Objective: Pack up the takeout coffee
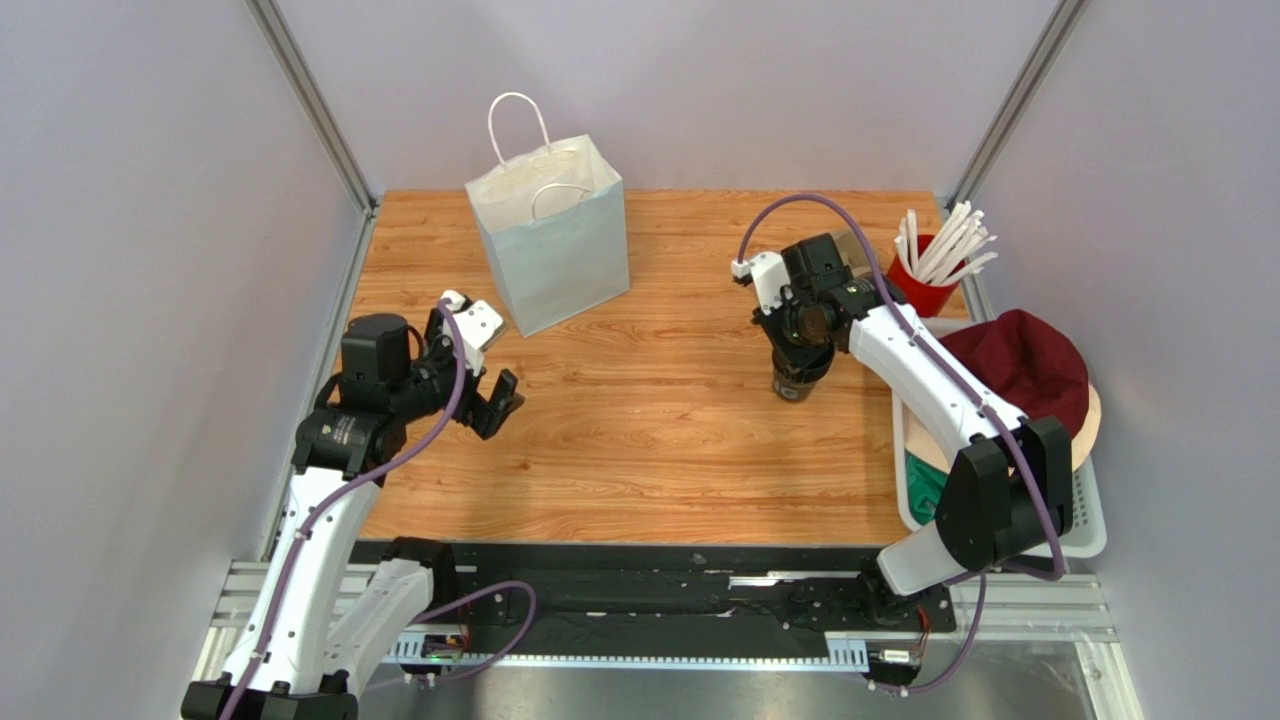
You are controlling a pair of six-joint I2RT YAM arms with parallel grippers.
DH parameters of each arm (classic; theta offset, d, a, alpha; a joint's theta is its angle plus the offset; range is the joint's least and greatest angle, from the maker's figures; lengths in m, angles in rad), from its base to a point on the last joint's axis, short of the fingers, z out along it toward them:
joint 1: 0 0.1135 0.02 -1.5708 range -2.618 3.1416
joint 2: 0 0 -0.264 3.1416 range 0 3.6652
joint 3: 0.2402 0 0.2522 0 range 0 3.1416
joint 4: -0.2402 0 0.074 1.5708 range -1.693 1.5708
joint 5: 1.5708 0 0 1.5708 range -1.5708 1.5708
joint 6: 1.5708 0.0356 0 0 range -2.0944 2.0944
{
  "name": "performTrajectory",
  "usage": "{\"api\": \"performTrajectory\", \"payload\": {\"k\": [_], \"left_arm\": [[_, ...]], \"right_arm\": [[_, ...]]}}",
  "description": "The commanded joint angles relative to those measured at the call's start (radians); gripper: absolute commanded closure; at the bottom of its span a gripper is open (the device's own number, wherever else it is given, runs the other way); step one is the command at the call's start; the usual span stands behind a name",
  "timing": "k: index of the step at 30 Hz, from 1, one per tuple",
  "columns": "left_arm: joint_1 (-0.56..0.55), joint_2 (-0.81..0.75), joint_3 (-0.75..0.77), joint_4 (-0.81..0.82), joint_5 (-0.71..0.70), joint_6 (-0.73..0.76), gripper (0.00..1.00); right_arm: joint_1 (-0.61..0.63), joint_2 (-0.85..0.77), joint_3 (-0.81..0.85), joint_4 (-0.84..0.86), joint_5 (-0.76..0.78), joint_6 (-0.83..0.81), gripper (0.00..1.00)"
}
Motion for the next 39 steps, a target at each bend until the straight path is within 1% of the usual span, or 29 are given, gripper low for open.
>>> {"api": "performTrajectory", "payload": {"k": [1,10,17,18,24,31,34,35,39], "left_arm": [[0.001,0.000,0.004,0.023,0.025,0.004,0.01],[0.001,0.003,0.004,0.023,0.025,0.004,0.01],[0.001,0.003,0.004,0.023,0.025,0.006,0.01],[0.001,0.003,0.002,0.021,0.025,0.006,0.01],[0.001,0.005,0.004,0.023,0.021,0.006,0.01],[0.001,0.002,0.002,0.024,0.019,0.004,0.01],[0.001,0.005,0.001,0.026,0.019,0.006,0.01],[0.003,0.003,0.001,0.026,0.019,0.006,0.01],[0.001,0.003,0.002,0.026,0.019,0.006,0.01]], "right_arm": [[-0.006,-0.040,0.003,0.047,0.023,0.012,1.00],[-0.006,-0.066,-0.009,0.083,0.077,0.015,1.00],[-0.006,-0.046,-0.012,0.080,0.077,0.012,1.00],[-0.006,-0.045,-0.010,0.080,0.077,0.012,0.98],[-0.006,-0.045,-0.009,0.074,0.069,0.012,0.92],[-0.009,-0.042,-0.001,0.062,0.042,0.017,0.92],[-0.012,-0.042,0.003,0.054,0.026,0.018,0.88],[-0.012,-0.040,0.005,0.051,0.022,0.018,0.86],[-0.019,-0.036,0.008,0.042,0.005,0.018,0.85]]}}
